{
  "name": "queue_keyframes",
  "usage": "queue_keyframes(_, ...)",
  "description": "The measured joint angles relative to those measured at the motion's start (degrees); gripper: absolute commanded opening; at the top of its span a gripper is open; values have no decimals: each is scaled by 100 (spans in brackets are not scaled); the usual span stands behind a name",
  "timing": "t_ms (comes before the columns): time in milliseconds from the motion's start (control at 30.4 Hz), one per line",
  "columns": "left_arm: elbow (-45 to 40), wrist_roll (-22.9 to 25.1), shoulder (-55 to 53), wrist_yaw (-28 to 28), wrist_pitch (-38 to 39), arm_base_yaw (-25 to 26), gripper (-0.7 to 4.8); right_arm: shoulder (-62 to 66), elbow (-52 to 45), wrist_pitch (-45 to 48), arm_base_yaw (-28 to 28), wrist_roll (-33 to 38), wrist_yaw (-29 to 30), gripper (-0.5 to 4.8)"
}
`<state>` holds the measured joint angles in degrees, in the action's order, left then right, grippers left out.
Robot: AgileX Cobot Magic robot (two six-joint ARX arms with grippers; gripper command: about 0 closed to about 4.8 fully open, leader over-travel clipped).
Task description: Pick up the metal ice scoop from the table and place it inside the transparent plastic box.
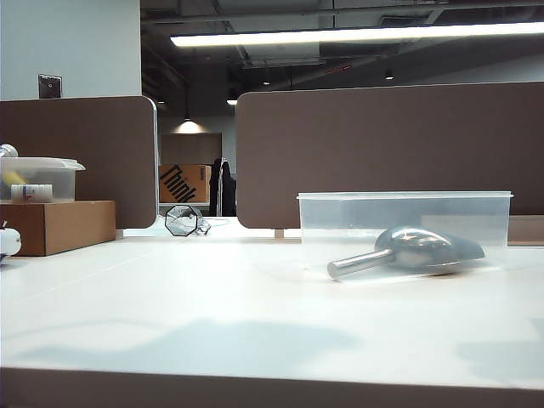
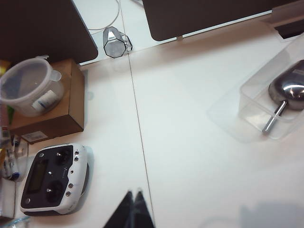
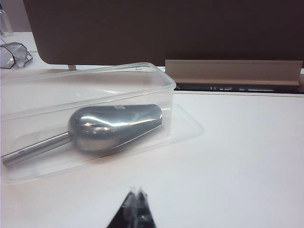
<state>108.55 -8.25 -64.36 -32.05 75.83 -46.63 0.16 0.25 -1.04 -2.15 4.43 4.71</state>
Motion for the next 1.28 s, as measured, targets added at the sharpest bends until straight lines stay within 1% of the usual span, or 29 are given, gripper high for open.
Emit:
queue_keyframes(66,-7,437,63,787,-229,872,-5,0,0,-2,0,0,0,-1)
queue_keyframes(99,-7,656,94,1268,-358,1384,-5,0,0,-2,0,0,-2,-1)
queue_keyframes(132,-7,807,125,1652,-472,1788,-5,0,0,2,0,0,-2,-1)
queue_keyframes(197,-7,1080,162,2448,-741,2789,-5,0,0,-4,0,0,-2,-1)
queue_keyframes(230,-7,1143,177,2719,-809,3117,-5,0,0,2,0,0,0,-1)
queue_keyframes(263,-7,1200,192,2916,-866,3375,-5,0,0,0,0,0,0,-1)
queue_keyframes(296,-9,1270,232,3182,-927,3770,-5,0,0,2,0,0,-2,-1)
queue_keyframes(329,-17,1346,291,3331,-970,4098,-5,0,0,2,0,0,0,-1)
queue_keyframes(428,-170,1620,527,3447,-1233,4680,-5,0,2,-2,0,0,-4,-1)
queue_keyframes(494,-435,1792,726,3456,-1543,4811,-5,0,2,2,0,0,-2,-1)
queue_keyframes(559,-861,1932,975,3486,-2074,4841,-5,0,2,0,0,0,-2,-1)
queue_keyframes(625,-1449,2103,1239,3508,-2715,4839,-5,0,2,0,0,0,-2,-1)
queue_keyframes(691,-2017,2221,1480,3504,-3169,4841,-5,0,2,2,0,0,-2,-1)
queue_keyframes(757,-2743,2262,1775,3515,-3790,4841,-5,0,2,0,0,0,-2,-1)
queue_keyframes(823,-3480,2262,2133,3604,-4240,4839,-5,0,0,0,0,0,-2,-1)
queue_keyframes(856,-3744,2264,2282,3622,-4341,4837,-5,0,0,-2,0,0,-2,-1)
queue_keyframes(922,-4570,2264,2732,3635,-5027,4839,-5,0,0,2,0,0,-2,-1)
queue_keyframes(987,-5364,2264,3150,3641,-5543,4839,-5,0,0,0,0,0,-2,-1)
queue_keyframes(1119,-6684,2262,3834,3644,-6395,4839,-5,0,0,2,0,0,-2,-1)
queue_keyframes(1284,-7936,2212,4686,3646,-6798,4839,-5,0,2,-2,0,0,-4,-1)
